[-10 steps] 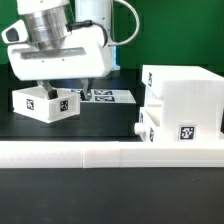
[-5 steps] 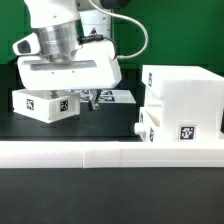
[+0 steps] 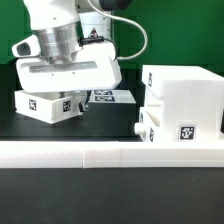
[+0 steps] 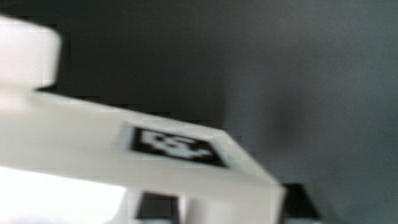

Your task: Assemble drawer

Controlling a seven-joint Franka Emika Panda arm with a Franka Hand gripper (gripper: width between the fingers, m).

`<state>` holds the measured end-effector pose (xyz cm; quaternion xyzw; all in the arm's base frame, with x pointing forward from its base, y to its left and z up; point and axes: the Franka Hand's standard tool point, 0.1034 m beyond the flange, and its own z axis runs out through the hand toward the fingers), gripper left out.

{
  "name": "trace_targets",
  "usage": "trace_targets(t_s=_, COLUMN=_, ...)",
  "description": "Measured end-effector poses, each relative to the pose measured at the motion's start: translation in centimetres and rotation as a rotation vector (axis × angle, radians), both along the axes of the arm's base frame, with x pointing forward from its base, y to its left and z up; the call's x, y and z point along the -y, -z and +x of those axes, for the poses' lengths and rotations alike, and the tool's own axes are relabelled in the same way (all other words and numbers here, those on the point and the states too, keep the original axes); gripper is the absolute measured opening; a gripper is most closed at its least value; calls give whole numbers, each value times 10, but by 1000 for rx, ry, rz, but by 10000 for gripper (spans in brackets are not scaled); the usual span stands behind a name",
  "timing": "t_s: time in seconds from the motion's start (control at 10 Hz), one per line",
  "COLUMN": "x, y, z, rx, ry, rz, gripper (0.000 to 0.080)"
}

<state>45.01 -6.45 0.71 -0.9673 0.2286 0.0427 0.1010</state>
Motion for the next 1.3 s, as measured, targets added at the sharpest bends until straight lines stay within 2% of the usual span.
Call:
trace_targets(t_s=0.4, x=-4, y=-3, z=3, rx=8, ry=-12, rz=-2, gripper=69)
trace_targets(t_s=0.7, x=-16, y=-7, z=8, rx=12, ry=-53, rz=0, gripper=56)
trace_targets(t_s=1.0, x=-35, y=-25, z=28, rx=-13, ry=-191, rz=45, gripper=49)
trace_targets(t_s=1.1, x=-38, y=-31, z=36, rx=-10, ry=-237, rz=59, gripper=47)
trace_targets(t_s=1.3, x=-42, y=-39, z=41, rx=-30, ry=-327, rz=80, gripper=47)
